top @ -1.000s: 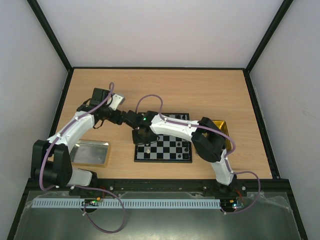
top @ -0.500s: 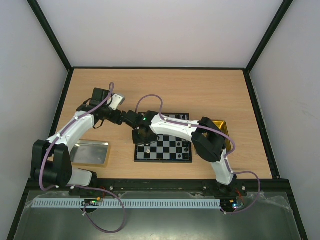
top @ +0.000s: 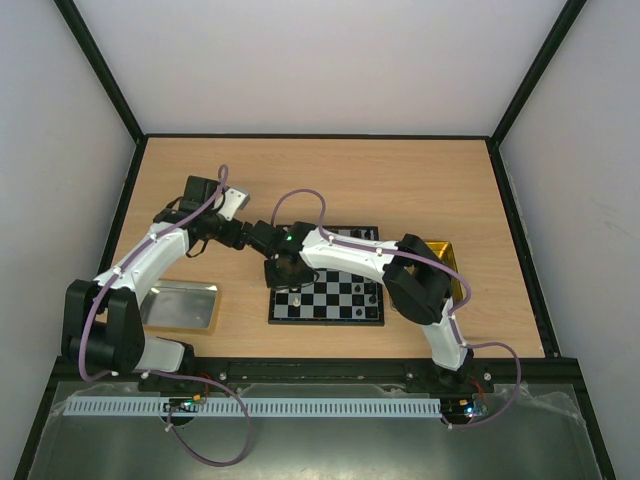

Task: Set up the chess pieces on the board
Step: Place the chess piece on the chessboard, then pick up the chessboard from the chessboard.

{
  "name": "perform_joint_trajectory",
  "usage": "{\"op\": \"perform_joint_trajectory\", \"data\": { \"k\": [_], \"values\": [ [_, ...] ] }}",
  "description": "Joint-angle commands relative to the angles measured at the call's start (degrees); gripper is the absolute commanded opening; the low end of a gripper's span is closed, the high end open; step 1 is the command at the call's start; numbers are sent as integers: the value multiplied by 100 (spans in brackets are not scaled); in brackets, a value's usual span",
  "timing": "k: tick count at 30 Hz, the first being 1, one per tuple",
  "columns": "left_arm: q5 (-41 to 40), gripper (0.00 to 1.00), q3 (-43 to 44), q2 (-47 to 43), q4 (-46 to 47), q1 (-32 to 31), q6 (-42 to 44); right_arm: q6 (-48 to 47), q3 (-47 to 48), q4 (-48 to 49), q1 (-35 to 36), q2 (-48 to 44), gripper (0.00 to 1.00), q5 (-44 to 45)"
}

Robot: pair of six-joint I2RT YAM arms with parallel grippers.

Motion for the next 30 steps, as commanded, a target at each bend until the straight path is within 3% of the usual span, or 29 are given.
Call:
{"op": "perform_joint_trajectory", "data": {
  "k": [1, 22, 30],
  "values": [
    [47, 87, -67, -86, 24, 44, 66, 1, -33, -129, -11, -30, 16, 75],
    [8, 87, -33, -51, -11, 44, 35, 209, -19, -312, -12, -793, 18, 283],
    [-16, 87, 11, -36, -61, 44, 10, 483, -1209, -126, -12, -1683, 18, 397]
  ]
}}
